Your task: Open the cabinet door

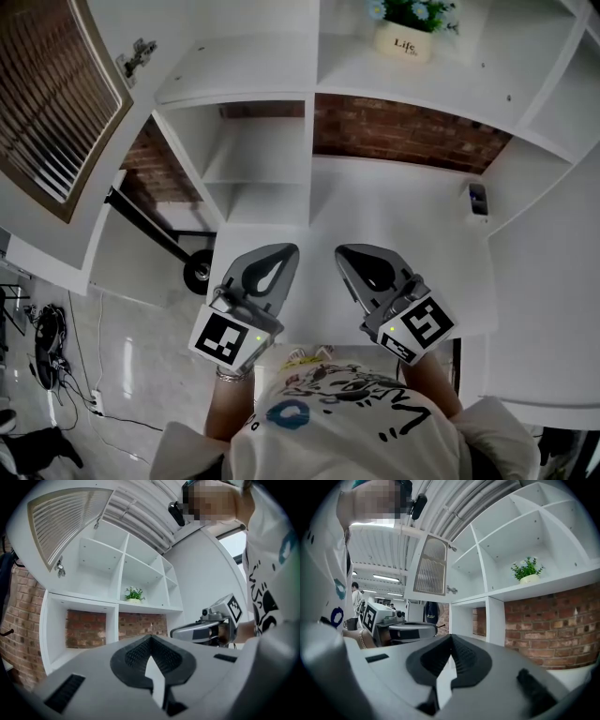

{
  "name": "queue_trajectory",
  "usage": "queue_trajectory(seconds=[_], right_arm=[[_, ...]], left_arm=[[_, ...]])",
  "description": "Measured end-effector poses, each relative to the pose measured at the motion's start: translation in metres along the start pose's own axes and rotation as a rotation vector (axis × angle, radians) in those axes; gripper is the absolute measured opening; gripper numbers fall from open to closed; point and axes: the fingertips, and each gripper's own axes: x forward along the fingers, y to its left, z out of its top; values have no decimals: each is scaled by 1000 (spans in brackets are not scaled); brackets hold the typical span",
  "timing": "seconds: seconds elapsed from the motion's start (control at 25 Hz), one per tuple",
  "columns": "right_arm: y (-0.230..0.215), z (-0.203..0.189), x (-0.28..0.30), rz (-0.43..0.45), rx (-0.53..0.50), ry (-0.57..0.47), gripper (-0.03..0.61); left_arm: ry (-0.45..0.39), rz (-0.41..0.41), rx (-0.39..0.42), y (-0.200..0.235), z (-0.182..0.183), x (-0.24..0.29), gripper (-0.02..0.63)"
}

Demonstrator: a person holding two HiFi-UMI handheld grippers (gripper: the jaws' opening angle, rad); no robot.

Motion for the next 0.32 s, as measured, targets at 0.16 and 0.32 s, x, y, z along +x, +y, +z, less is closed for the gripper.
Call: queue_trajectory(seconds=[0.16, 0.32], right_arm=[[1, -11, -3, -8, 15, 20, 26], [0, -19, -6, -17, 27, 31, 26]], left_arm=[[3, -21, -12, -7, -2, 6, 14], [9, -38, -14, -9, -8, 9, 14]])
